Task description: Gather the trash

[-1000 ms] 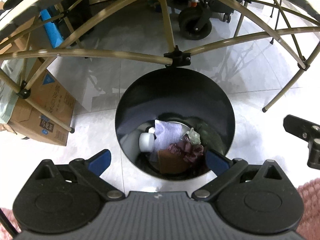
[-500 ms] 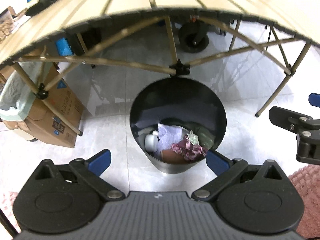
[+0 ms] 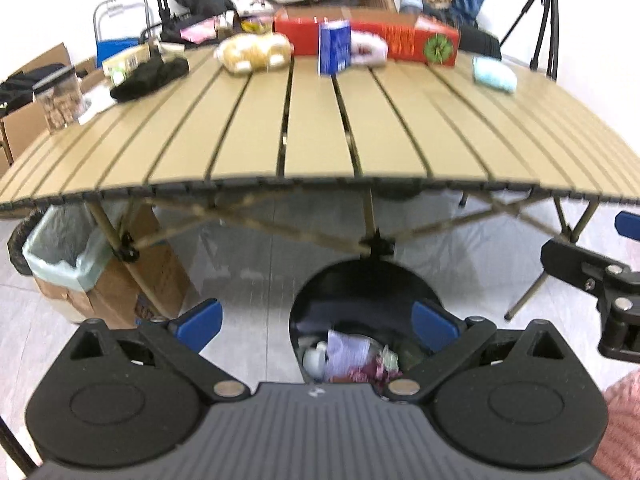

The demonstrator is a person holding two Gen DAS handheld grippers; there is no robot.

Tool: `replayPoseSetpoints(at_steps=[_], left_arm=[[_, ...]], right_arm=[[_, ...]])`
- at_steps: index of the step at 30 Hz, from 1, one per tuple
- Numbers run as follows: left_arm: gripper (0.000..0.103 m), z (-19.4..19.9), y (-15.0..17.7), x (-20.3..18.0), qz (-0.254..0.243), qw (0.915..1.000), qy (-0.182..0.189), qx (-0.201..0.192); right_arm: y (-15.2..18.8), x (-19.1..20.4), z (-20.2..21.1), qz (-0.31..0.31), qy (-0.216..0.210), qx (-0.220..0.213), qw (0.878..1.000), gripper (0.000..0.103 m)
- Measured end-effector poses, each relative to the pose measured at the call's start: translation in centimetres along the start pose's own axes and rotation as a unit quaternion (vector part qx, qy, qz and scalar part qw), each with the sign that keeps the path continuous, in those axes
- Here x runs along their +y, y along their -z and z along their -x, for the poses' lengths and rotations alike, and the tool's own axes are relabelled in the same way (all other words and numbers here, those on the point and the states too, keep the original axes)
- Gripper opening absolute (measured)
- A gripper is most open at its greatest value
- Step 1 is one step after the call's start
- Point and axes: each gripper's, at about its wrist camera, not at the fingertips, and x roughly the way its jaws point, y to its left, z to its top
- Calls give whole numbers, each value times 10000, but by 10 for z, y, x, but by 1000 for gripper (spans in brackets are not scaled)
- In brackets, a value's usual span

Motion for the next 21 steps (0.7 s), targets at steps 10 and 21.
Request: replayPoseSetpoints(at_steps=[10, 21], left_arm=[[103, 11, -36, 6, 205, 9979, 15, -617], [103, 5, -79, 21, 565, 9915, -96, -1166]], right_arm=[[-28, -4, 0, -68, 105, -435, 9990, 103], [-58, -21, -21, -294, 271, -829, 9958, 103]])
